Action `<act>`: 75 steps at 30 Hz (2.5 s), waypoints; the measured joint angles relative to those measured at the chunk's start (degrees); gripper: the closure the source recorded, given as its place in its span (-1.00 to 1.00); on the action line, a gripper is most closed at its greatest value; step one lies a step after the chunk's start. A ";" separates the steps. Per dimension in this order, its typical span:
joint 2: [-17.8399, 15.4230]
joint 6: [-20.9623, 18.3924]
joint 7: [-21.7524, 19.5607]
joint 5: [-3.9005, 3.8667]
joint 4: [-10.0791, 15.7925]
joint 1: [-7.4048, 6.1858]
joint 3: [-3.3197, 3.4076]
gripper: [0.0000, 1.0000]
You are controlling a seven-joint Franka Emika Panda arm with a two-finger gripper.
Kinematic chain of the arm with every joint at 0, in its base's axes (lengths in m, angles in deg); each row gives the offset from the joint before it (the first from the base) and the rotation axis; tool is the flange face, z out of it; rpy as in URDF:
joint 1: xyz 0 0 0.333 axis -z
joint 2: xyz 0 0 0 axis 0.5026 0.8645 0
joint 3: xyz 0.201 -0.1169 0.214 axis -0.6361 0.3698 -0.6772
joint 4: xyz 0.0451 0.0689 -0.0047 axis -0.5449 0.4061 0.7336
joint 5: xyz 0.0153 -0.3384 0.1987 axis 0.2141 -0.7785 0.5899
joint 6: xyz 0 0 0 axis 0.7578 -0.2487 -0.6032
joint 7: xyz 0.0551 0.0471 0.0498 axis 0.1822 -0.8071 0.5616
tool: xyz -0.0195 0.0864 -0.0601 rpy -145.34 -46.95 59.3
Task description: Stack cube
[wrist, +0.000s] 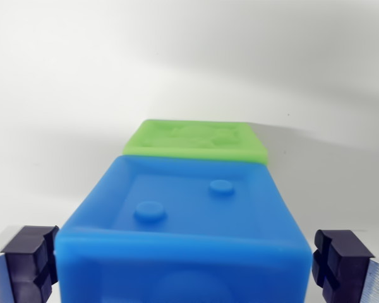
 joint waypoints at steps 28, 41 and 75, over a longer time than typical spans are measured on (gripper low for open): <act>-5.54 -4.74 0.00 0.02 0.57 0.00 0.00 -1.00; -12.74 -11.72 0.02 0.12 0.67 0.00 0.00 -1.00; -28.50 -34.15 0.20 0.34 -6.09 -0.05 0.00 -1.00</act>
